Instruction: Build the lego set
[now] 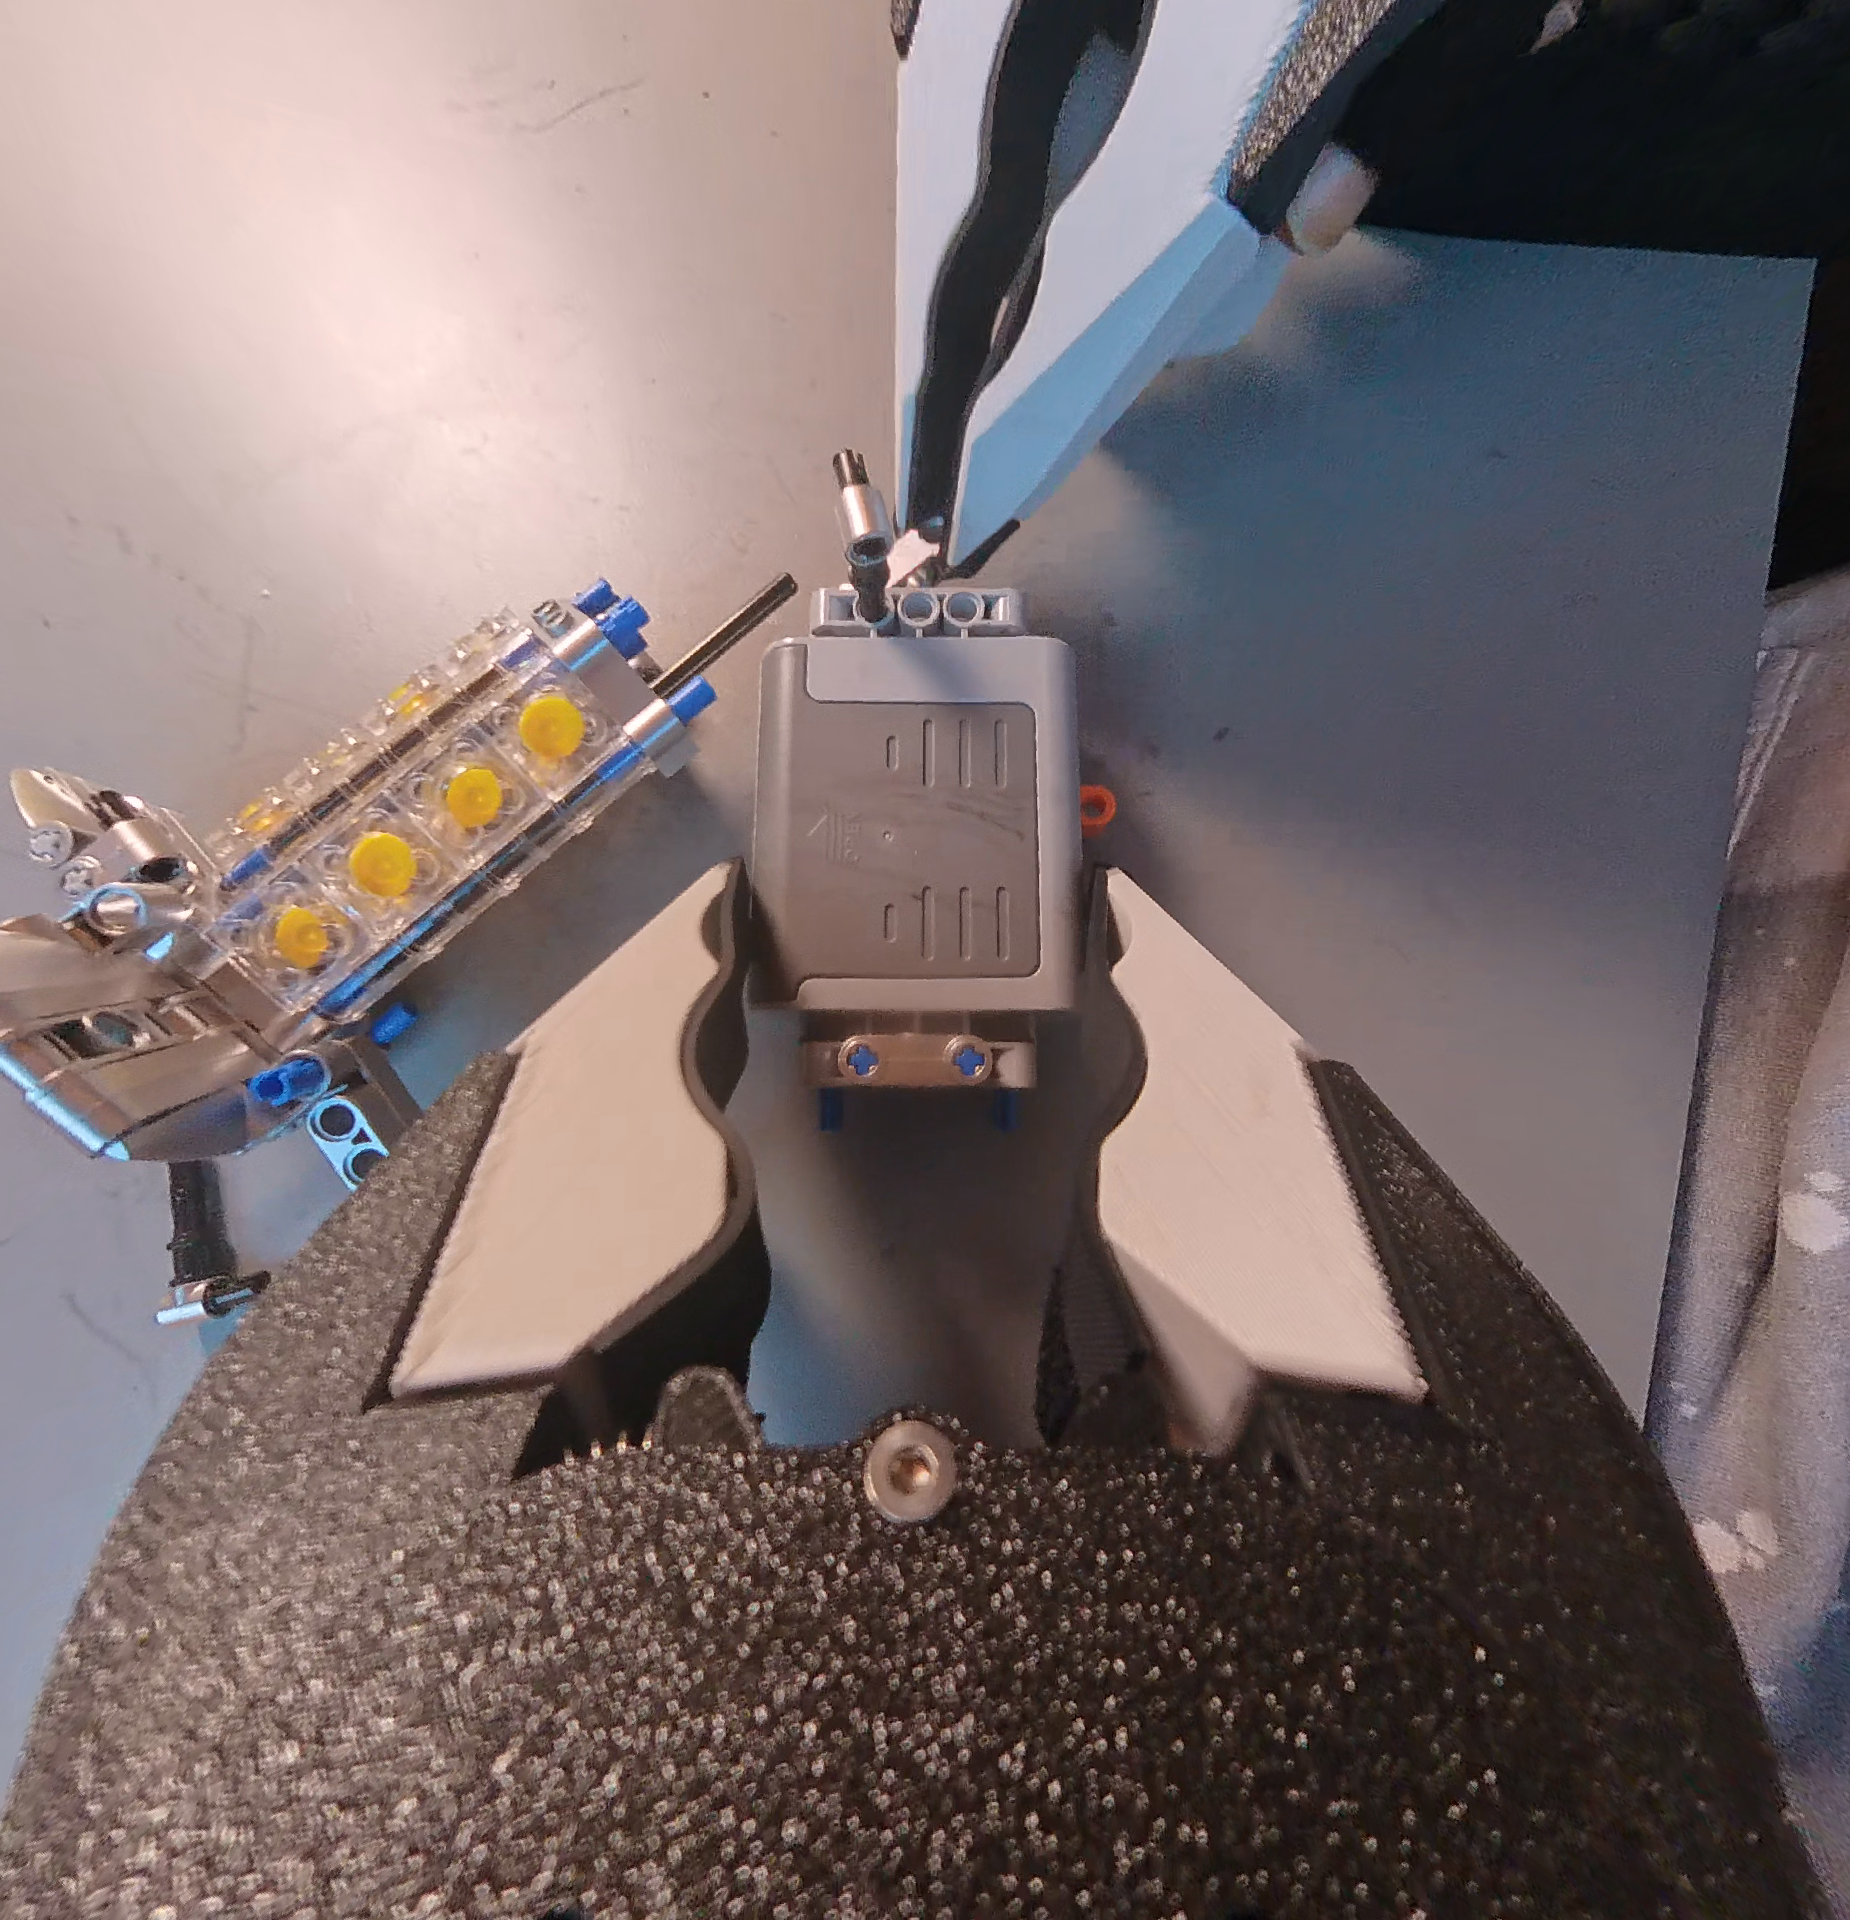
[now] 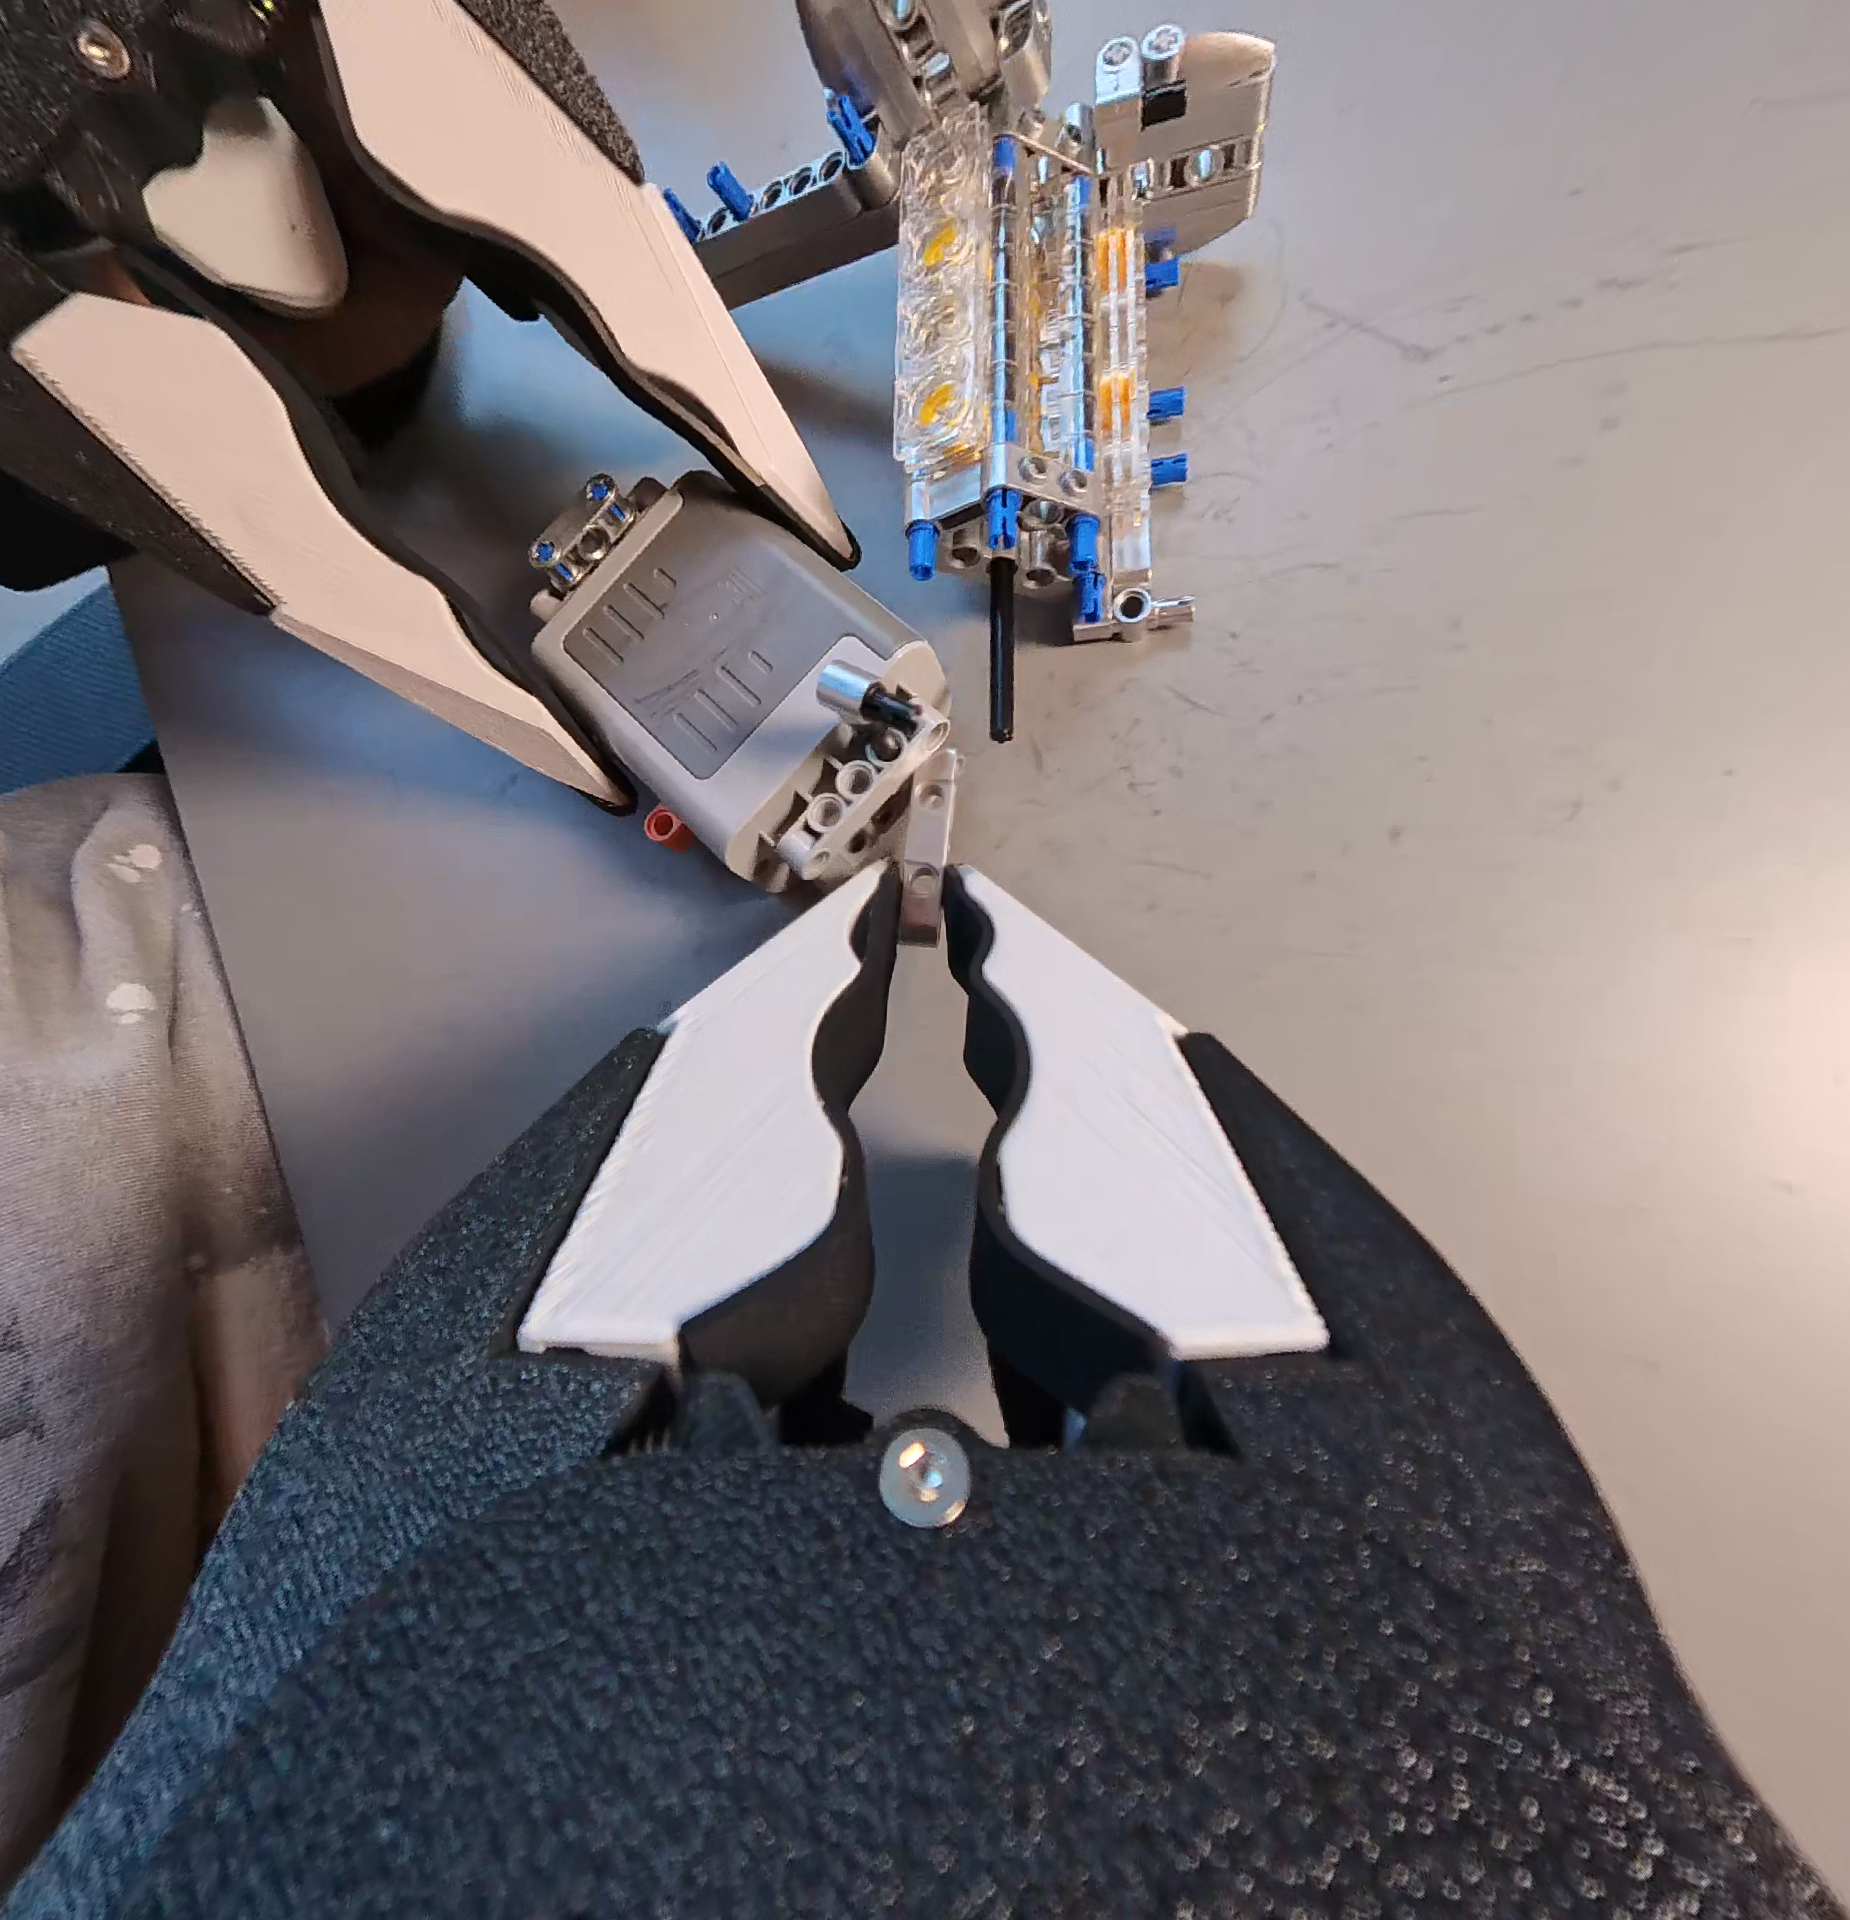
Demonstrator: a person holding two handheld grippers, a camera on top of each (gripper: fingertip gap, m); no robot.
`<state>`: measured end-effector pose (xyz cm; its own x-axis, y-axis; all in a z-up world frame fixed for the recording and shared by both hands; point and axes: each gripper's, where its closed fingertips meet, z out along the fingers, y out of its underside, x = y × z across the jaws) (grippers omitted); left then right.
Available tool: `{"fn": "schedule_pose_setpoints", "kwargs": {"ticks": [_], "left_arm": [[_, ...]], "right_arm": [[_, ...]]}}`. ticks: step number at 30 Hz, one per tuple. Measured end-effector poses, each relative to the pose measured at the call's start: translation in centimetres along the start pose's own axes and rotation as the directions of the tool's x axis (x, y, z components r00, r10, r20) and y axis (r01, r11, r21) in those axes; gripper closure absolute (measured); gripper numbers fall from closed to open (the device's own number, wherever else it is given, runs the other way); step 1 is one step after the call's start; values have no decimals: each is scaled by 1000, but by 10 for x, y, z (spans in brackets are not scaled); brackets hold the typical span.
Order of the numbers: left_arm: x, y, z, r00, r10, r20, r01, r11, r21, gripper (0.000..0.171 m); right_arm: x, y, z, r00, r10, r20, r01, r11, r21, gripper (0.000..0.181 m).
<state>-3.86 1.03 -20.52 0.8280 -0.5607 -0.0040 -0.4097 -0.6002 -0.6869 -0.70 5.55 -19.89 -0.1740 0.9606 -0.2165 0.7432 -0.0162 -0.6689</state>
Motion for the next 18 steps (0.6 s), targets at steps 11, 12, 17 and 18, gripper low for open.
{"fn": "schedule_pose_setpoints", "kwargs": {"ticks": [11, 12, 17, 18], "left_arm": [[1, 2, -1, 1000, 4, -15, -4, 1000, 3, 108], [1, 2, -2, 1000, 4, -16, -4, 1000, 3, 108], [2, 2, -1, 999, -7, -35, 7, 1000, 0, 108], [3, 2, -1, 999, -3, -42, 3, 1000, 0, 108]], "right_arm": [[-14, 3, 2, 997, -28, 65, 28, 1000, -11, 172], [-15, 3, 2, 997, -24, 76, 25, 1000, -12, 172], [-17, 4, 0, 987, -5, 159, 9, 1000, -26, 171], [-17, 4, 0, 983, 7, 182, -2, 1000, -31, 169]]}}
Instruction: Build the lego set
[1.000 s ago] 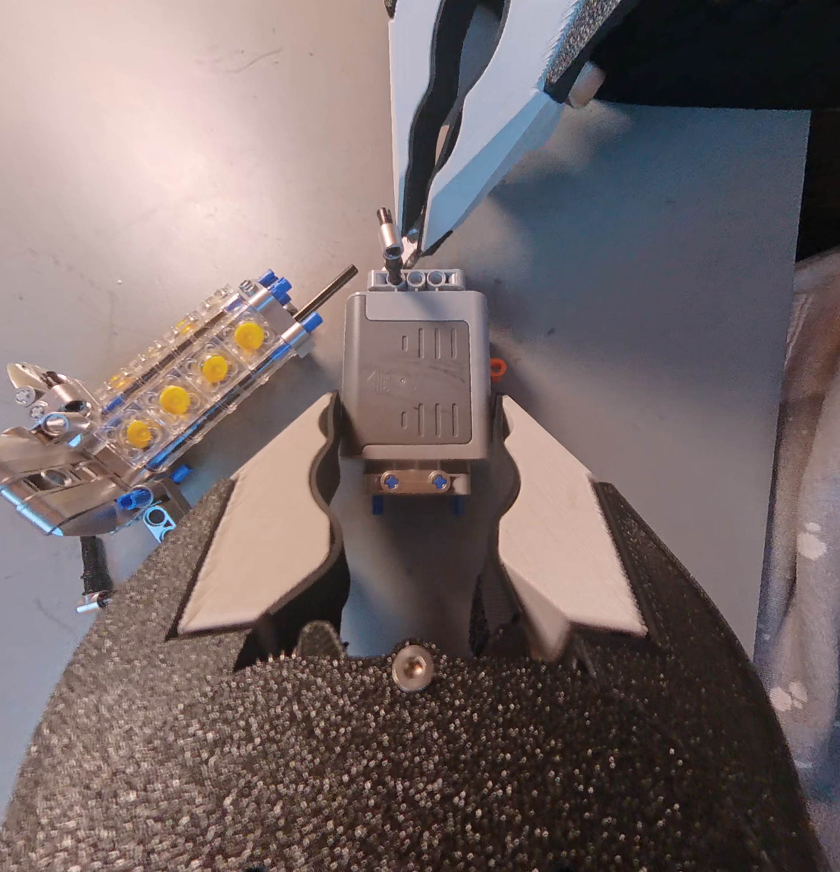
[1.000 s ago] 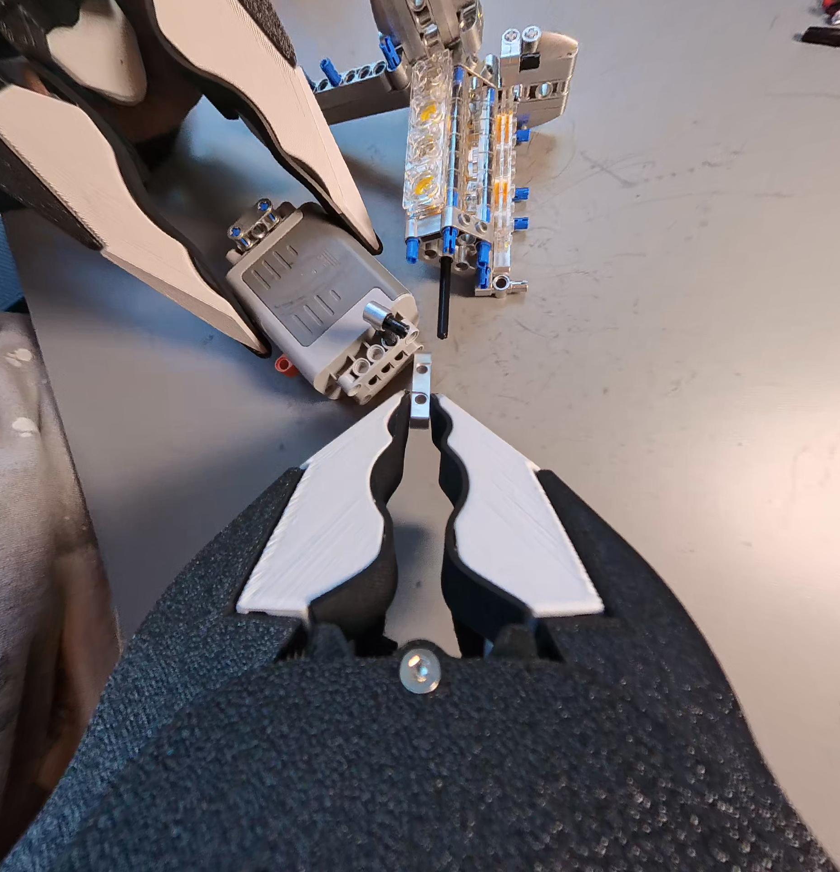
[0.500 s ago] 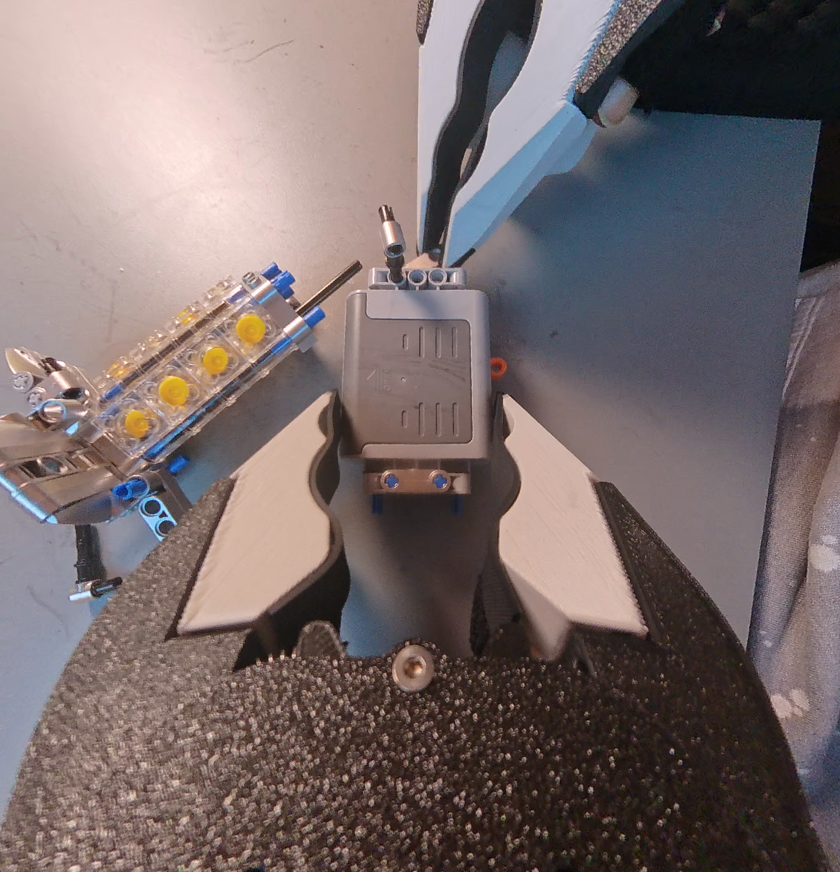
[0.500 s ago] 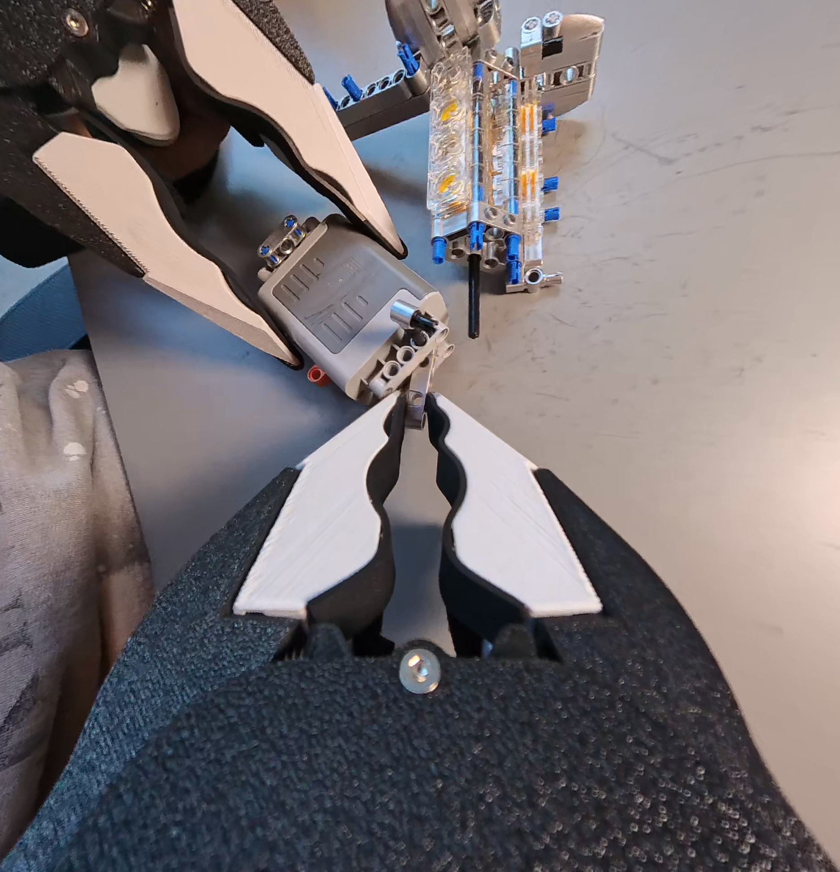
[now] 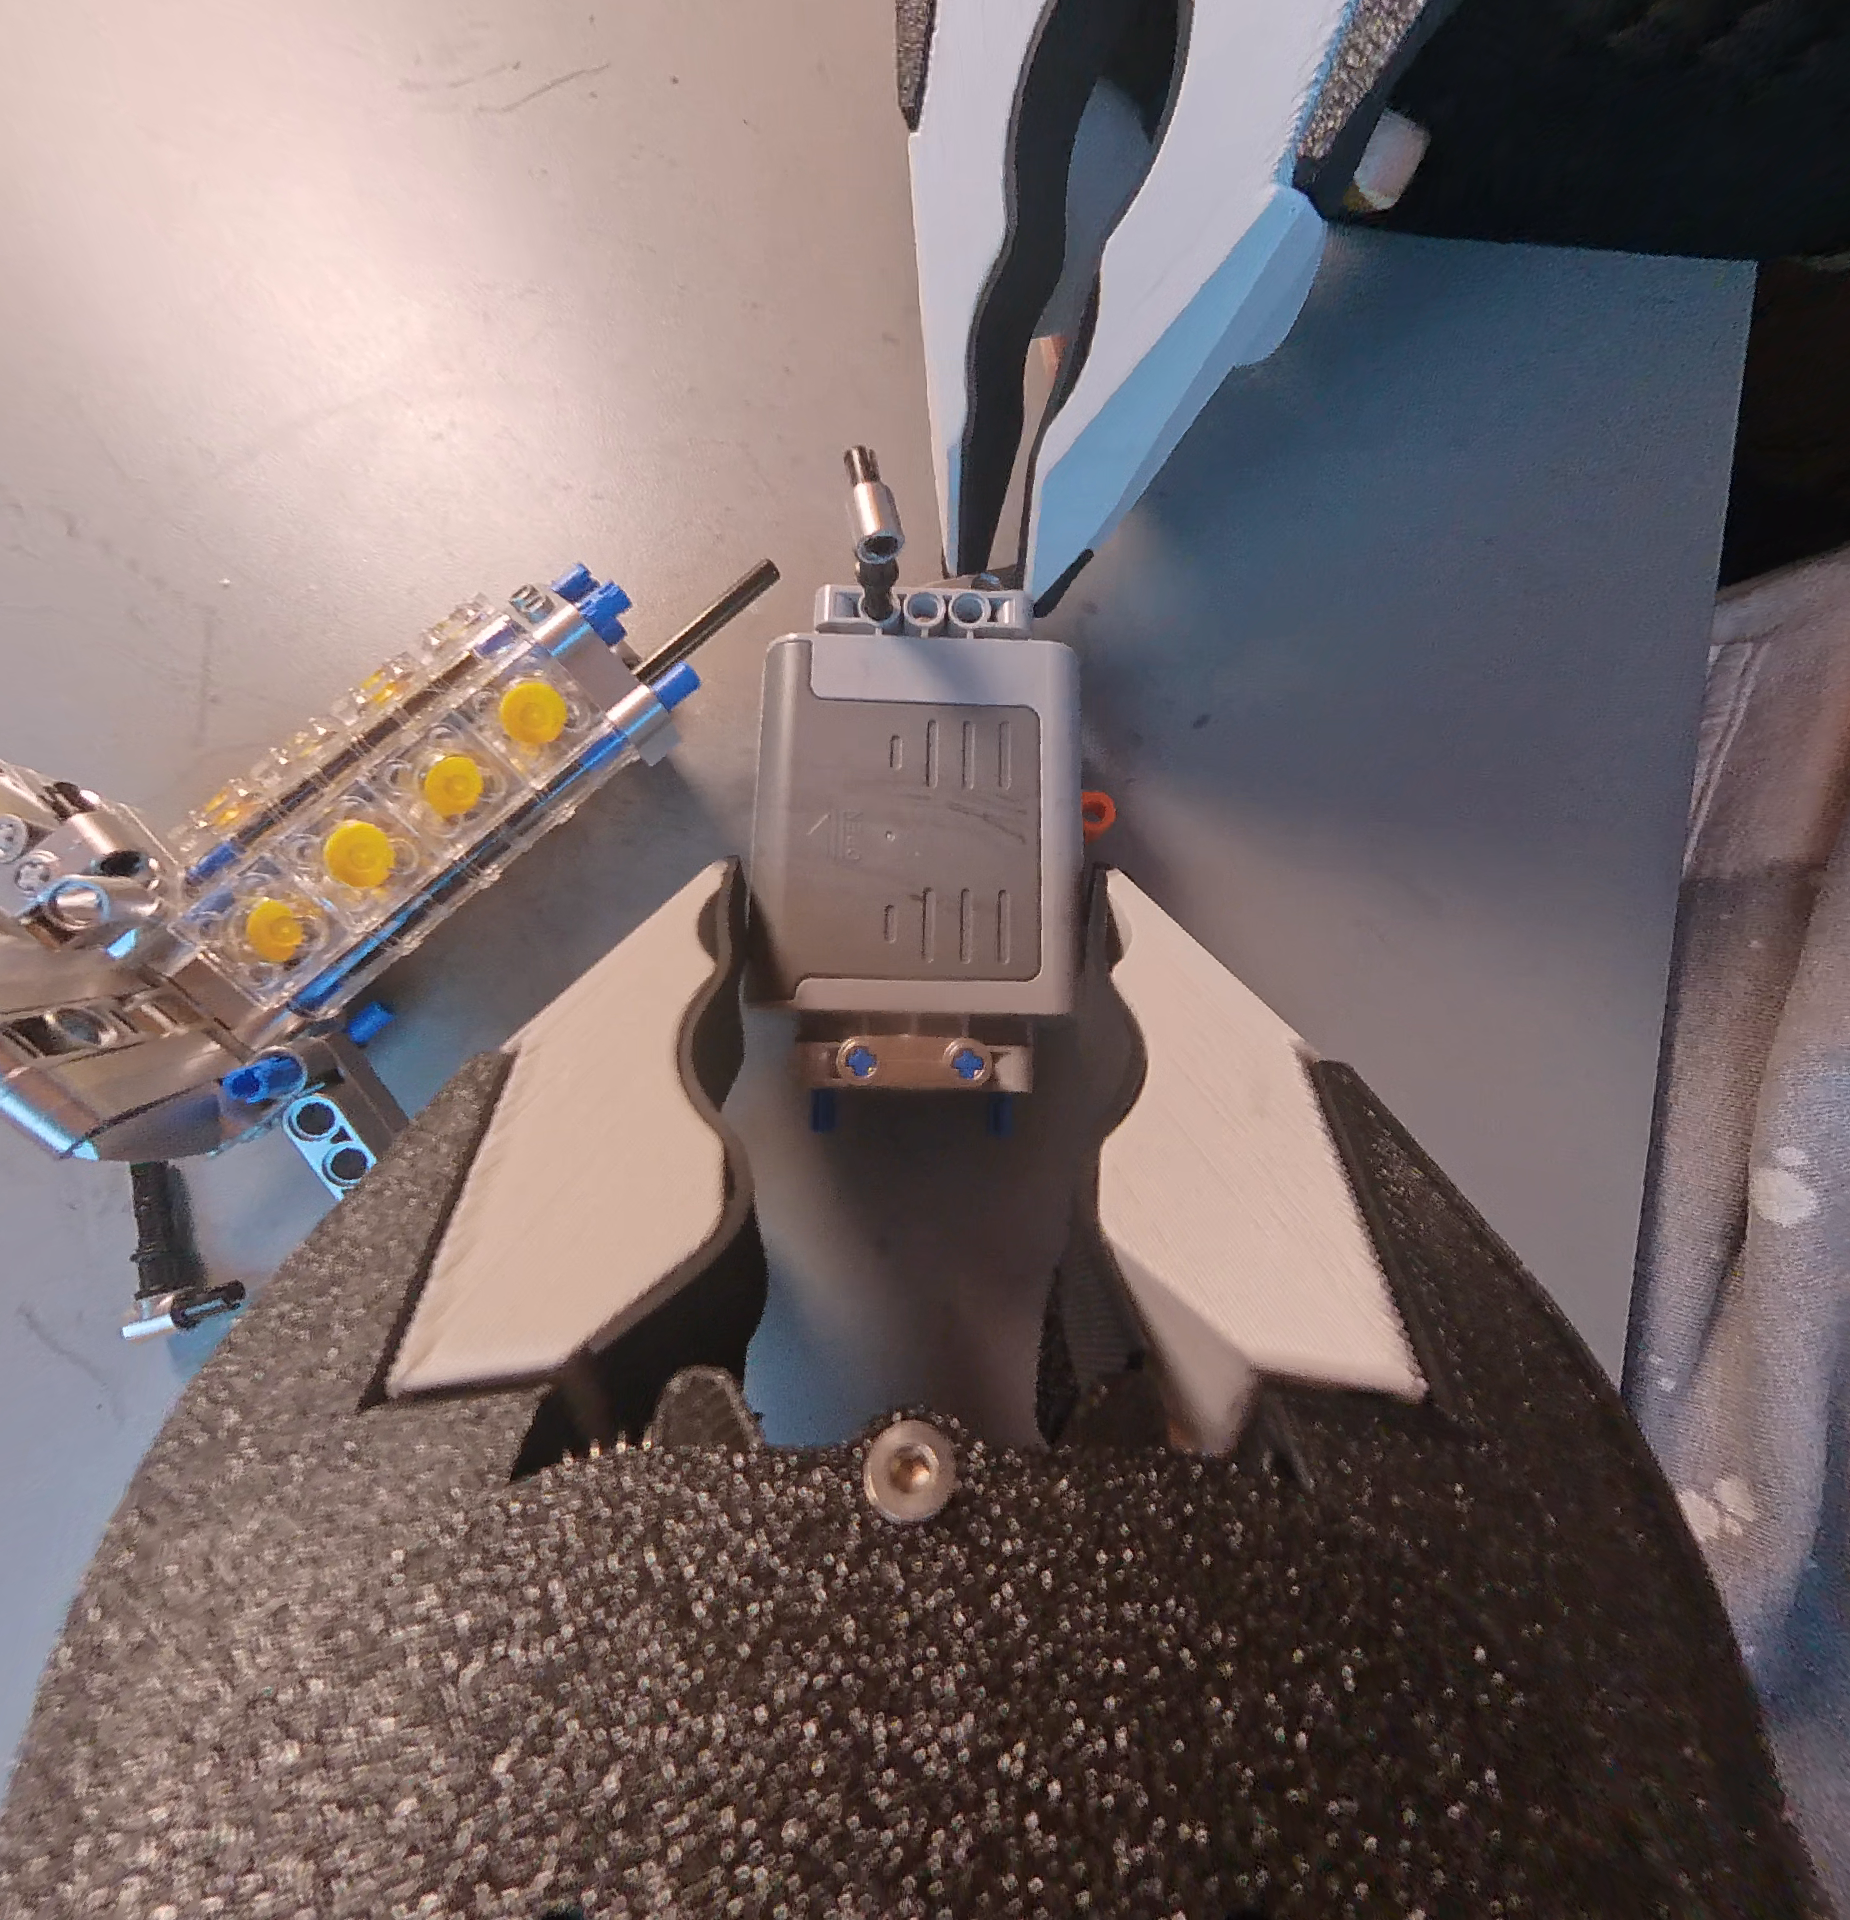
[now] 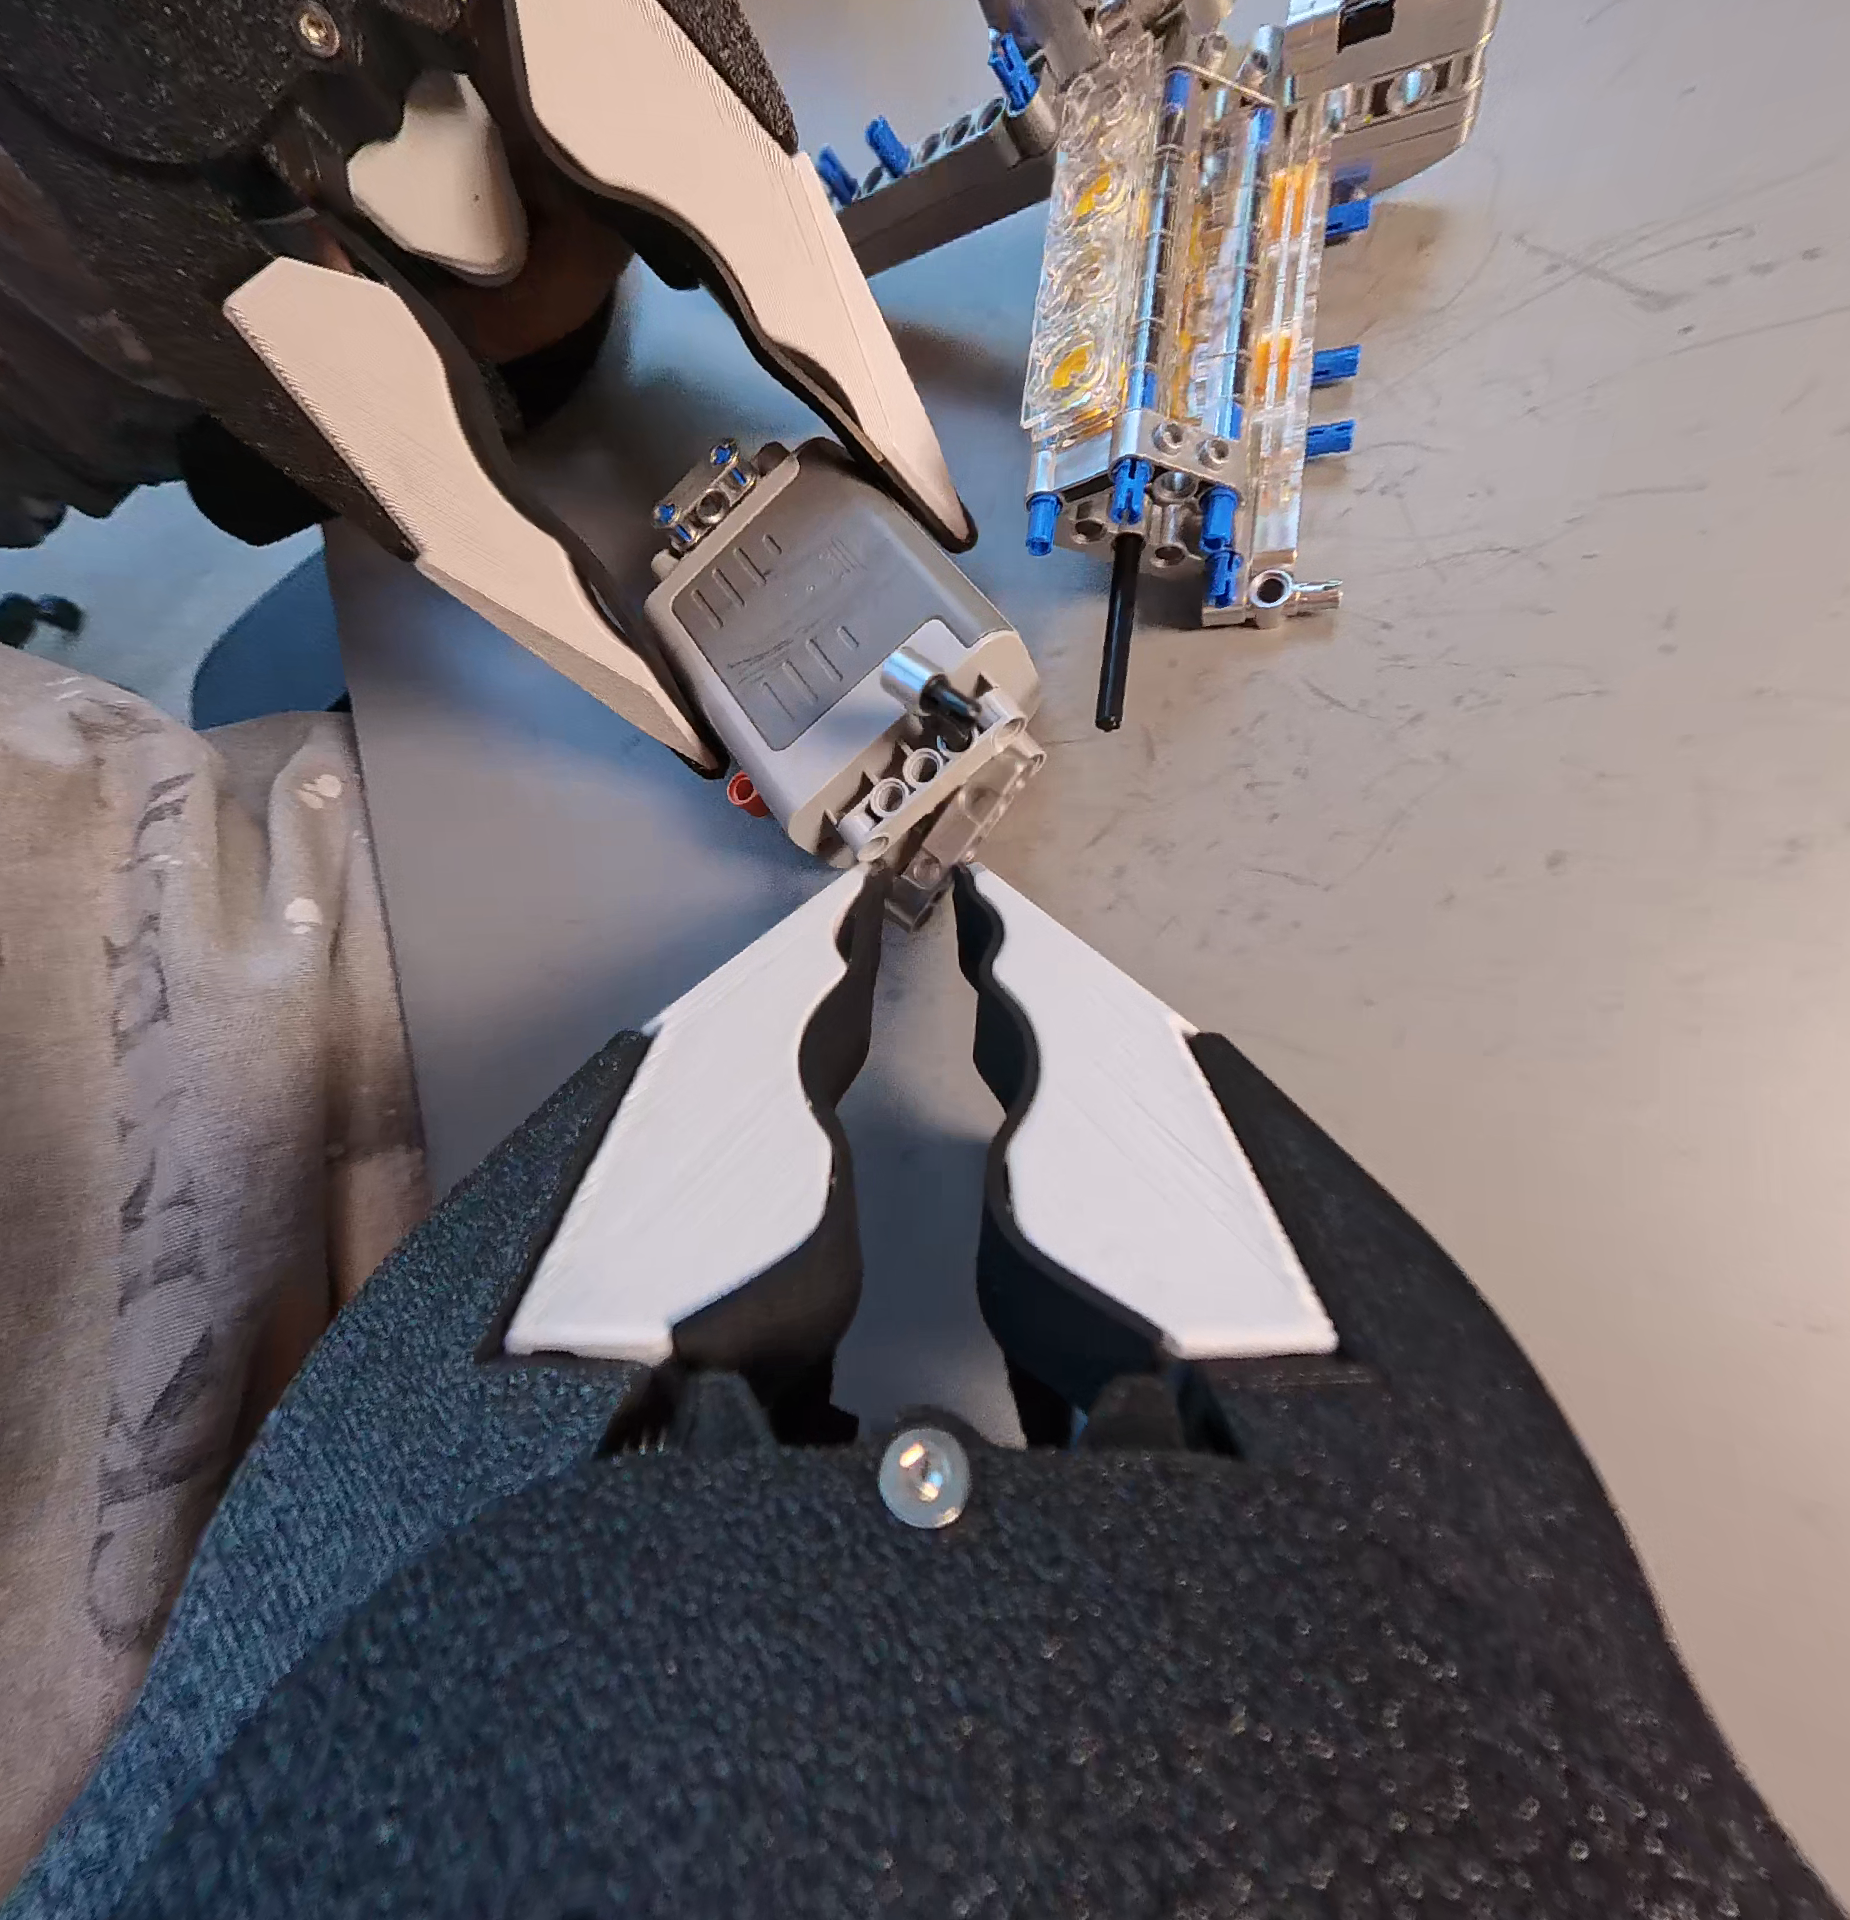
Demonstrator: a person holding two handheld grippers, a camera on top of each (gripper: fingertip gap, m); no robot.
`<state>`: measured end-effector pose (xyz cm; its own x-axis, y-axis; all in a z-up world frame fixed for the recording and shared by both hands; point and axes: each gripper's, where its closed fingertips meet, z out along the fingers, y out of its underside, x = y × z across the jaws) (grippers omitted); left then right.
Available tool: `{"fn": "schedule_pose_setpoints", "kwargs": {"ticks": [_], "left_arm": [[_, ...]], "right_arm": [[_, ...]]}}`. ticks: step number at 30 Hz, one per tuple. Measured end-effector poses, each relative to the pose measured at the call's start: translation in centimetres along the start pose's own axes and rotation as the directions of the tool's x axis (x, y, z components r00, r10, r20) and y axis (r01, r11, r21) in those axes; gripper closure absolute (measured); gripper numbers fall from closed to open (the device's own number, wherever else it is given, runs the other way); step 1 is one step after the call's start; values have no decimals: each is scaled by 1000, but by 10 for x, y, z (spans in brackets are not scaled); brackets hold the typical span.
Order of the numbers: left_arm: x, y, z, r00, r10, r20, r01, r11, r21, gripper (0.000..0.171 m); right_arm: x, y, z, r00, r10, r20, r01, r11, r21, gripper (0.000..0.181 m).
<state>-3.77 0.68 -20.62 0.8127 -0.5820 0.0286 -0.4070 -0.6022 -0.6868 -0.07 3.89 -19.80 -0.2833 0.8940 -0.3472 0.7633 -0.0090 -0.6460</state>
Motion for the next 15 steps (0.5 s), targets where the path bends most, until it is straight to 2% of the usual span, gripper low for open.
{"fn": "schedule_pose_setpoints", "kwargs": {"ticks": [2, 3, 7, 9, 12, 15], "left_arm": [[1, 0, 0, 1000, 4, -8, -4, 1000, -2, 108], [1, 1, 1, 1000, 2, -11, -3, 1000, -4, 108], [2, 2, 2, 1000, -9, -29, 9, 1000, -16, 107], [2, 2, 2, 999, -11, -34, 11, 1000, -17, 107], [3, 2, 2, 999, 1, -42, -2, 1000, -22, 107], [3, 3, 1, 999, 7, -50, -9, 1000, -29, 107]], "right_arm": [[-9, -1, 0, 996, 17, 93, -18, 1000, 3, 157], [-14, -3, -1, 991, 16, 133, -17, 1000, 6, 156], [-7, -4, -3, 994, -24, 103, 24, 1000, 1, 154], [-8, -2, -6, 993, -45, 108, 47, 999, -16, 147], [8, 16, -6, 989, -145, -16, 142, 981, -129, 139], [12, 15, -5, 985, -140, -97, 128, 984, -123, 146]]}}
